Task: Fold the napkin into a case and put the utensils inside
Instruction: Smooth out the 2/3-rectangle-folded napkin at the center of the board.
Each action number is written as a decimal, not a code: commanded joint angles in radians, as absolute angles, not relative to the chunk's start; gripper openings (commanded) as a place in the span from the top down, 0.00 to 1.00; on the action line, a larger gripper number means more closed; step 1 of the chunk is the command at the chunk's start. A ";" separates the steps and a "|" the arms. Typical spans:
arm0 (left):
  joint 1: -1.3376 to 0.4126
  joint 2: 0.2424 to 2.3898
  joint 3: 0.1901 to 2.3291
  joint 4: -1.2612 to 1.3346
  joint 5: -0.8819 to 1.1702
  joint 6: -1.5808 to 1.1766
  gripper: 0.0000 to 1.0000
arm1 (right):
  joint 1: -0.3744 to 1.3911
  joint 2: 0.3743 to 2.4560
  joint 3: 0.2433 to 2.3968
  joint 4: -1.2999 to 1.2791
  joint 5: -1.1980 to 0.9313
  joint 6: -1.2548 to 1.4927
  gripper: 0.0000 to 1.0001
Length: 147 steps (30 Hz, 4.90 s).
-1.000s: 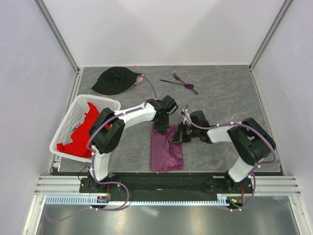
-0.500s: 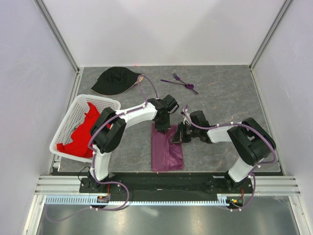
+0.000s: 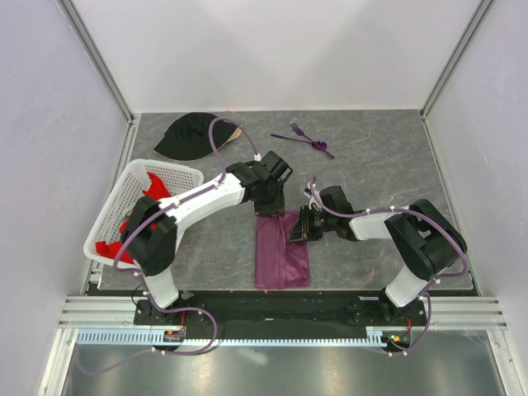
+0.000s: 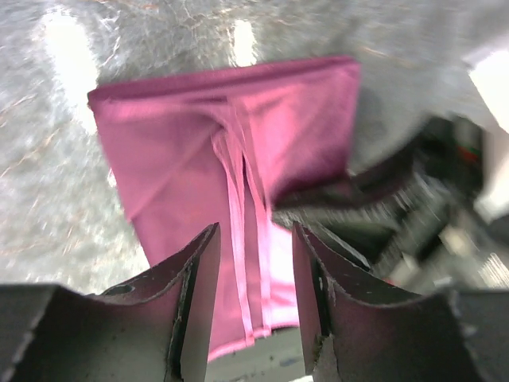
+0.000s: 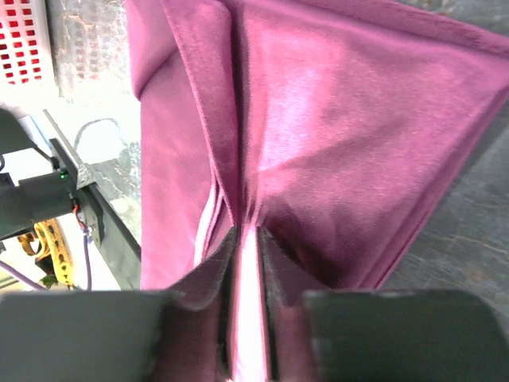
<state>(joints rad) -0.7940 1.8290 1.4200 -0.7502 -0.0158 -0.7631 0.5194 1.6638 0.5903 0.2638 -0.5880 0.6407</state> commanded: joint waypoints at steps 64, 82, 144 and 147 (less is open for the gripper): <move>-0.709 1.935 1.474 -0.563 0.098 -0.683 0.78 | 0.497 1.631 0.707 0.060 -0.476 0.534 0.95; -0.787 1.484 0.981 -0.548 0.153 -0.748 0.85 | 0.509 1.394 0.689 -0.117 -0.509 0.548 0.69; -1.101 1.582 0.854 -0.413 0.121 -0.922 0.90 | 0.765 1.505 0.400 0.286 -0.470 0.782 0.97; -1.101 1.551 0.853 -0.434 0.115 -0.923 0.89 | 0.765 1.459 0.439 0.190 -0.433 0.738 0.94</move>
